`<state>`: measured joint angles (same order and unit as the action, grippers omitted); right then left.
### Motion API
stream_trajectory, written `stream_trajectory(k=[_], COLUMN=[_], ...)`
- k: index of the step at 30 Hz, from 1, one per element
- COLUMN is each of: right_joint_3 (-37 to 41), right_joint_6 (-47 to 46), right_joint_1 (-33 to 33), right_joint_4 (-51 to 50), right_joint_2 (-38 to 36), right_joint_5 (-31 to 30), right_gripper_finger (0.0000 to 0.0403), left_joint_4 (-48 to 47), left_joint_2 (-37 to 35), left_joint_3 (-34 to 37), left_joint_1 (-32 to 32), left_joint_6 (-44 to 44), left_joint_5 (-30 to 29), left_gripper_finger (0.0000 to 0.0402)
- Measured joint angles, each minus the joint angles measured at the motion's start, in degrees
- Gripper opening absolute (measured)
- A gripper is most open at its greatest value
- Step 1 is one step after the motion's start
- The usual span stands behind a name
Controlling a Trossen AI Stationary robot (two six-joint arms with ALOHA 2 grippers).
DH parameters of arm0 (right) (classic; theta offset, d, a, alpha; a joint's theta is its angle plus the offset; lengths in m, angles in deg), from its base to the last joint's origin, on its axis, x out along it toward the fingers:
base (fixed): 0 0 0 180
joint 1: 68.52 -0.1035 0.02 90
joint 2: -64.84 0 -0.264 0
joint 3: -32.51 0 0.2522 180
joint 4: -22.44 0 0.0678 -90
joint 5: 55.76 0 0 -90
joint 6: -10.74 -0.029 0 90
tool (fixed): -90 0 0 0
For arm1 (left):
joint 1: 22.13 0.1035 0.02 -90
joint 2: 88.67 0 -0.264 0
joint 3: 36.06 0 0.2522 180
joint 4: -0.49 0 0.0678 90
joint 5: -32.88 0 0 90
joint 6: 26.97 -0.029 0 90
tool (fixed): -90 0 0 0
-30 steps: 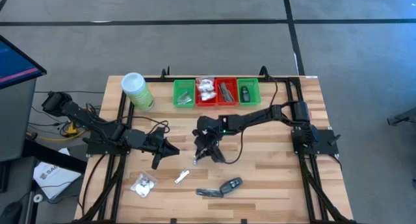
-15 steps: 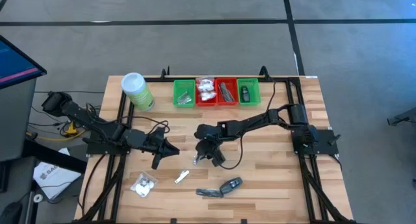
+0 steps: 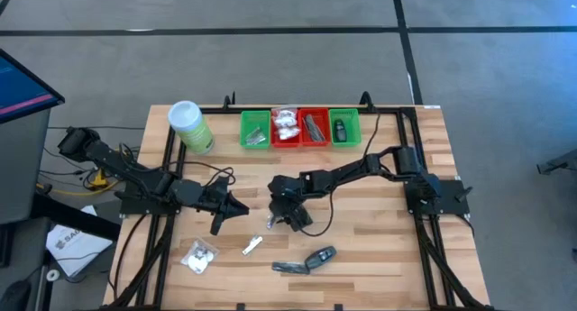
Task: Pick & Place Travel size toiletries
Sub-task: Put the silver nail cutter into the left green bin
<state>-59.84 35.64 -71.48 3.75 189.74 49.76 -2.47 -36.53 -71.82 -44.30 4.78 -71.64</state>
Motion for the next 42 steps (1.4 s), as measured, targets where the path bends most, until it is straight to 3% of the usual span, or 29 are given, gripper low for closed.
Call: stream_trajectory(k=[6, 24, 33, 42], right_joint_3=[-0.09, -0.15, -0.11, -0.71], right_joint_6=[0.82, -2.42, -2.23, -2.88], right_joint_1=[-0.03, 0.49, 0.64, 0.72], right_joint_4=[-0.84, -3.8, -5.02, -5.73], right_joint_2=[-0.08, -0.08, -0.19, -0.39], right_joint_5=[-0.82, -0.53, -0.42, -0.76], right_gripper_finger=[0.0217, 0.0128, 0.0023, 0.0024], left_joint_4=[-0.02, -0.02, -0.02, -0.02], left_joint_2=[0.0, 0.0, 0.0, 0.0], left_joint_3=[0.0, 0.0, 0.0, 0.0], left_joint_1=[0.0, 0.0, 0.0, 0.0], left_joint_6=[0.0, 0.0, 0.0, 0.0], left_joint_5=[0.0, 0.0, 0.0, 0.0], left_gripper_finger=[0.0044, 0.0044, 0.0044, 0.0044])
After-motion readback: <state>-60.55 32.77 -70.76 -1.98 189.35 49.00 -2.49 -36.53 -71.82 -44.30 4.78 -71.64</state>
